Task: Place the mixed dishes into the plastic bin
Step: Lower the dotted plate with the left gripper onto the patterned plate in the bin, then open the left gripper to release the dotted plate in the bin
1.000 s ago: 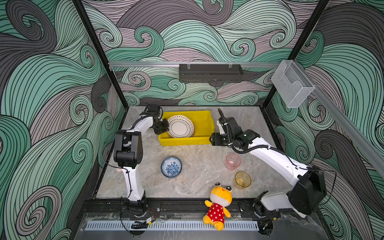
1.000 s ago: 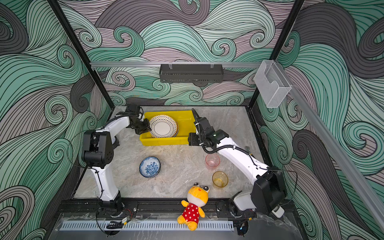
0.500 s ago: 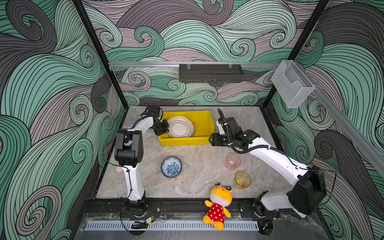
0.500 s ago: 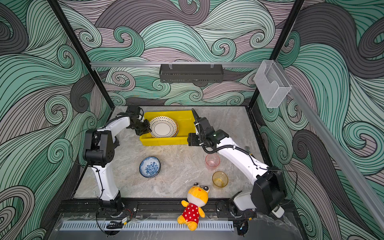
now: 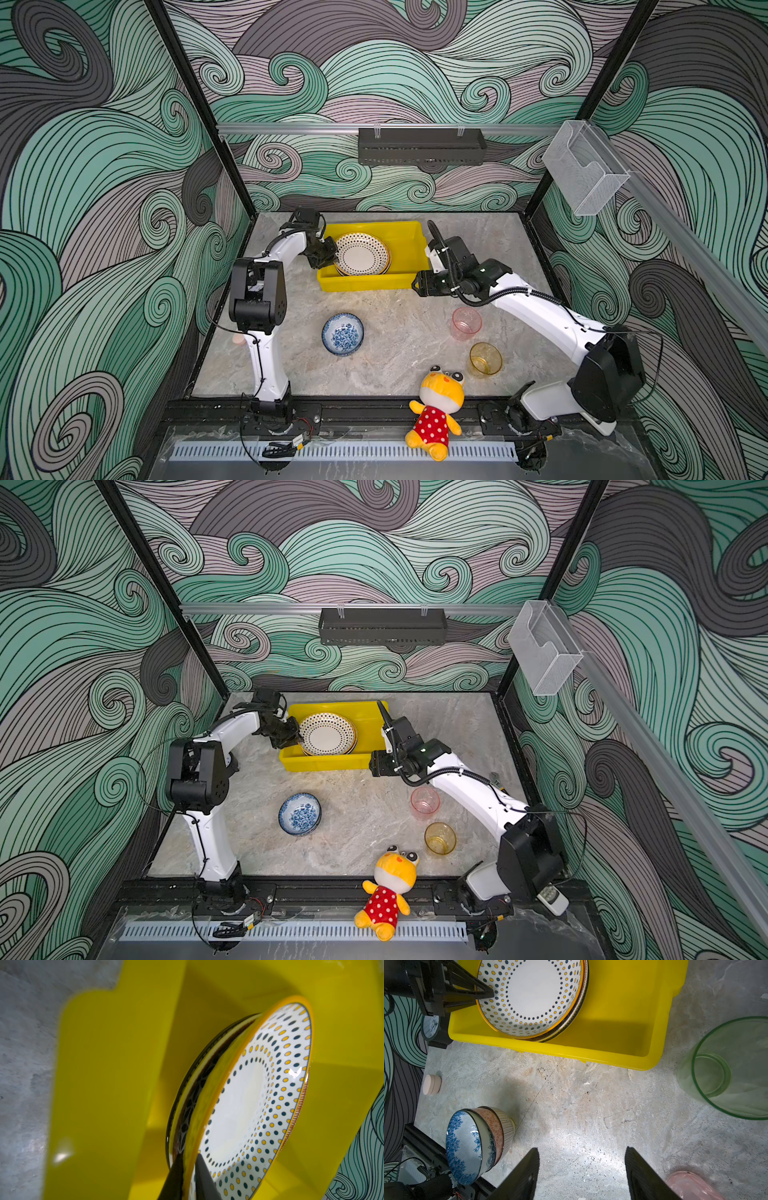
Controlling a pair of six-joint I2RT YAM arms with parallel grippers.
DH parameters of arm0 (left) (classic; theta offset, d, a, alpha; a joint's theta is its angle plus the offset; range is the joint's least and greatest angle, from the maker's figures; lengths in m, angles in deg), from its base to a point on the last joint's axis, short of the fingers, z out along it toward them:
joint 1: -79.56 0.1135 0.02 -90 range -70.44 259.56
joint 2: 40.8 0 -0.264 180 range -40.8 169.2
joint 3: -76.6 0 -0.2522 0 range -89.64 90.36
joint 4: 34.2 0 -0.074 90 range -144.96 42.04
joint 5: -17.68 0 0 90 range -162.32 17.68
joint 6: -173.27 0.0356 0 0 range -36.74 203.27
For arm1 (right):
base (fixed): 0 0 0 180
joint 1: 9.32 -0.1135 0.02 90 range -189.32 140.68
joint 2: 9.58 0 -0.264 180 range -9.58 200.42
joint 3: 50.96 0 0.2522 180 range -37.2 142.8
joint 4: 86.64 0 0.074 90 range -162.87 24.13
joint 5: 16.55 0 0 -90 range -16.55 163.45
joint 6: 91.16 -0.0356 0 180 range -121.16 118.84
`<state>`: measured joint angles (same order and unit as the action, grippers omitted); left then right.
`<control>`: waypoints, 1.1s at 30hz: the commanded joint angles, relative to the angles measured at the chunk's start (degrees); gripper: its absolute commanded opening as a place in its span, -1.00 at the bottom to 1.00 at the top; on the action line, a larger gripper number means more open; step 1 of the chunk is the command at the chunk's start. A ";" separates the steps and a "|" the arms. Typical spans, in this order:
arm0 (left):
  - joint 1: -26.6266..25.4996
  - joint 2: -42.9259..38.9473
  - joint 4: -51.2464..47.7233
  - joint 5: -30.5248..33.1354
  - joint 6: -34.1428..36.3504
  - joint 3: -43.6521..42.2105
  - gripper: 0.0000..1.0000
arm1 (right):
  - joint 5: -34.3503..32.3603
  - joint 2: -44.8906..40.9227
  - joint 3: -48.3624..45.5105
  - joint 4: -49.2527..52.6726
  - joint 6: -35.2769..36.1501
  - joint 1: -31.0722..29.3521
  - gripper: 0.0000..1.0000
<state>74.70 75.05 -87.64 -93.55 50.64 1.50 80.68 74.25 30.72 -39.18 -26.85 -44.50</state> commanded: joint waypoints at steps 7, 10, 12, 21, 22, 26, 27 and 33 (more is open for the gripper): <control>0.03 -0.68 -1.79 -0.65 0.28 2.79 -0.56 | 0.51 0.41 2.02 1.18 0.86 -0.96 0.34; 0.03 -0.96 -1.98 -0.61 0.32 2.71 -0.56 | 0.19 0.50 2.18 1.44 1.01 -1.34 0.34; 0.03 -0.98 -2.15 -0.59 0.28 2.56 -0.56 | 0.01 0.30 2.08 1.45 1.02 -1.43 0.34; -0.23 -1.23 -4.82 -0.15 0.92 3.17 -0.53 | -0.18 0.02 2.04 1.80 0.91 -2.04 0.34; -0.28 -1.48 -5.09 0.13 1.14 3.22 -0.53 | -0.11 0.01 2.04 1.84 0.91 -2.15 0.34; -0.32 -2.28 -5.88 0.49 1.64 3.18 -0.52 | -0.36 -0.03 2.13 1.98 0.93 -2.60 0.34; -0.32 -2.33 -6.02 0.49 1.65 3.18 -0.52 | -0.49 -0.05 2.15 2.01 0.86 -2.69 0.34; -0.63 -3.08 -6.81 0.65 1.92 3.09 -0.50 | -1.13 -0.56 1.78 2.32 0.82 -3.18 0.34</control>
<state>74.44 74.87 -92.36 -93.33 51.76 2.17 80.87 74.44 31.38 -37.94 -26.59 -47.30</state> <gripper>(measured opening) 0.249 0.668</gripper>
